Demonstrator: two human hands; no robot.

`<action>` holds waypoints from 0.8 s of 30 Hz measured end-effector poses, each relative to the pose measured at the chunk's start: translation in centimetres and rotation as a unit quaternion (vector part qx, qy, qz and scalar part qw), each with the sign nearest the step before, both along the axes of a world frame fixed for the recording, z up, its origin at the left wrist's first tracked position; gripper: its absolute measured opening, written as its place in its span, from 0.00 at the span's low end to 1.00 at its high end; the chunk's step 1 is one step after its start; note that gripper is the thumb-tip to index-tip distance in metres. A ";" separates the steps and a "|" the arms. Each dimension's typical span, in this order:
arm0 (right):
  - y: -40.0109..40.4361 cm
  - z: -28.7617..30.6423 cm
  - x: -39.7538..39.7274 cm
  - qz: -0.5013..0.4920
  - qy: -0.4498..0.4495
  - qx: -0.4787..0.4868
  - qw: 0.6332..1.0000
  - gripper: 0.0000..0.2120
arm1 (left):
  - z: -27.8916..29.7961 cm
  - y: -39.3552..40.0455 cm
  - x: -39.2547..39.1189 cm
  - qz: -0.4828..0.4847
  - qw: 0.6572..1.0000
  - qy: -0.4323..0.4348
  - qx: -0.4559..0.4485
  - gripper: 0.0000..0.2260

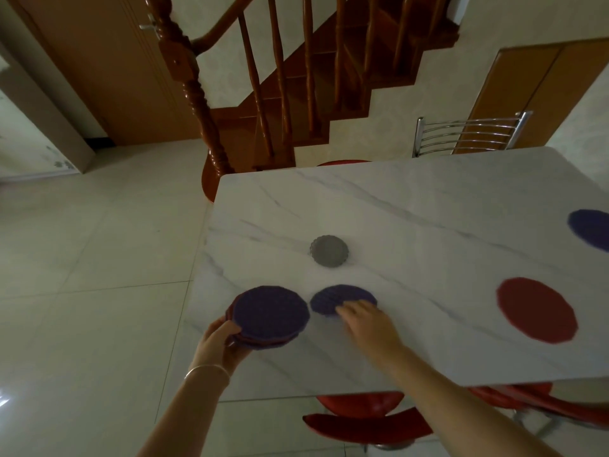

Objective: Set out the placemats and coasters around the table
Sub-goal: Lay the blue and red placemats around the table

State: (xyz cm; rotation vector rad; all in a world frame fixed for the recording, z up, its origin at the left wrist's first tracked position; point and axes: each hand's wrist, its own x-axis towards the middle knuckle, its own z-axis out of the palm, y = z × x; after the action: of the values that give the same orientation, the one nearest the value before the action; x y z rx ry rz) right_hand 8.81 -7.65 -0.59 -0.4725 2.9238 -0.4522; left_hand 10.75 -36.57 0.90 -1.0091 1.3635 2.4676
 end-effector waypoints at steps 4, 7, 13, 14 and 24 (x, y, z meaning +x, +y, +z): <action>-1.4 -2.8 1.9 0.017 -0.039 0.047 0.998 0.20 | -0.4 -2.1 1.0 0.033 0.999 -0.023 -0.001 0.09; -1.9 -3.4 2.2 0.017 -0.040 0.081 0.996 0.20 | -0.1 -2.2 1.2 0.037 0.999 -0.024 -0.009 0.08; -2.5 -4.4 2.1 0.009 -0.055 0.107 0.993 0.21 | 0.1 -1.0 1.7 0.024 1.000 -0.014 0.000 0.09; -2.6 -4.5 2.1 0.008 -0.055 0.107 0.993 0.21 | 0.0 -0.8 1.7 0.020 1.000 -0.015 -0.003 0.09; -3.7 -4.9 1.8 0.004 -0.047 0.119 0.992 0.20 | -0.6 -0.4 1.9 0.003 1.000 -0.007 0.000 0.08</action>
State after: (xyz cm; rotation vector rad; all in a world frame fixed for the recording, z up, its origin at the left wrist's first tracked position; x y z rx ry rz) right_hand 10.65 -11.32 -5.53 -0.4169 2.8336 -0.1182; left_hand 12.64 -36.99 0.26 -1.0292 1.3588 2.4600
